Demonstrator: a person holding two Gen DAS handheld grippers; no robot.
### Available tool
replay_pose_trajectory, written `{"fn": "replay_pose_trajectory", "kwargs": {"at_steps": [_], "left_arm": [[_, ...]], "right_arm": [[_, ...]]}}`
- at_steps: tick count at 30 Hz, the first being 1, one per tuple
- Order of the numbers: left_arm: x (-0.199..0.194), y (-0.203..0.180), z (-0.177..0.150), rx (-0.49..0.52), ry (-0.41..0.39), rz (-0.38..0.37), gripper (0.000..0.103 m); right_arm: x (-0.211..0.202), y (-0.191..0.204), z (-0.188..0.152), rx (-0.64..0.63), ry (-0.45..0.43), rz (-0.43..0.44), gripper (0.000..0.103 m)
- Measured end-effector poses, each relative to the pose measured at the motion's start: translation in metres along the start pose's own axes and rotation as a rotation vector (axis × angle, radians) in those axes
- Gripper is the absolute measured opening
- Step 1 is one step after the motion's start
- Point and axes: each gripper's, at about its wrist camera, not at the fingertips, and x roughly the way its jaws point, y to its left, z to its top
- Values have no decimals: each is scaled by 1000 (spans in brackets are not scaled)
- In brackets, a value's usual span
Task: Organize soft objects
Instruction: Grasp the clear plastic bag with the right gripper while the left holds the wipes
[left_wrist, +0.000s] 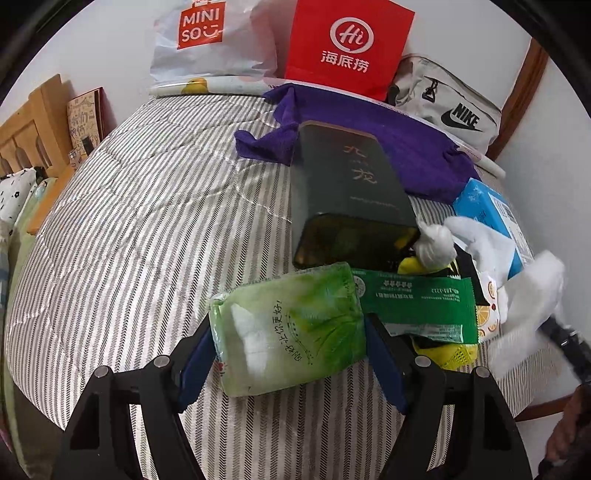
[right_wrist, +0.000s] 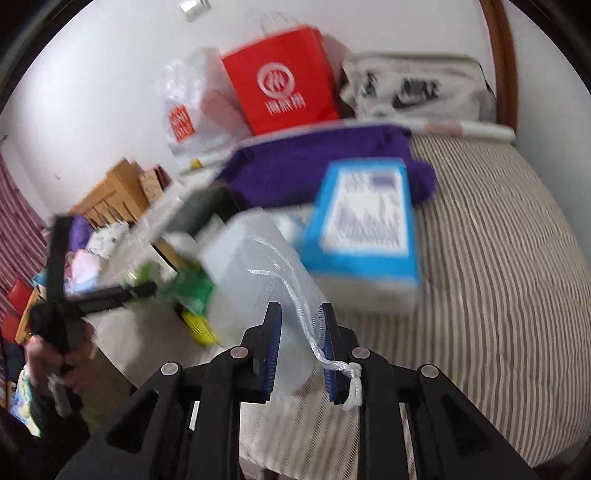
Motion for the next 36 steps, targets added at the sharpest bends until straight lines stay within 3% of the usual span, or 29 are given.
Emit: {"fn": "replay_pose_trajectory", "kwargs": {"at_steps": [7,13,16,17,23,27,31,36], "left_arm": [[4,-6,-4,15,18,7,75],[9,-9,-5,19,36,9,75],[9,-8,-5,19,38,8,75],[9,-7,-5,18,38,10,75],[9,-5,-5,10,39,6,75],[7,-3,-5,4,38,6,75],[7,-2,-5,5,33,-3,75],[8,-1,-6,3,31,-12,75]], "right_arm": [[8,-14,-21,12,63,2,21],[9,-8,-16,31,38,78,35],[6,7,-12,-2,7,123,11],[4,15,-10,-24,-3,136,9],[13,51,5,-99,-25,149,6],[31,50,21,-84,-5,39,6],[9,39,26,-51,-55,130,6],[-17,26,17,-46,-102,88,6]]}}
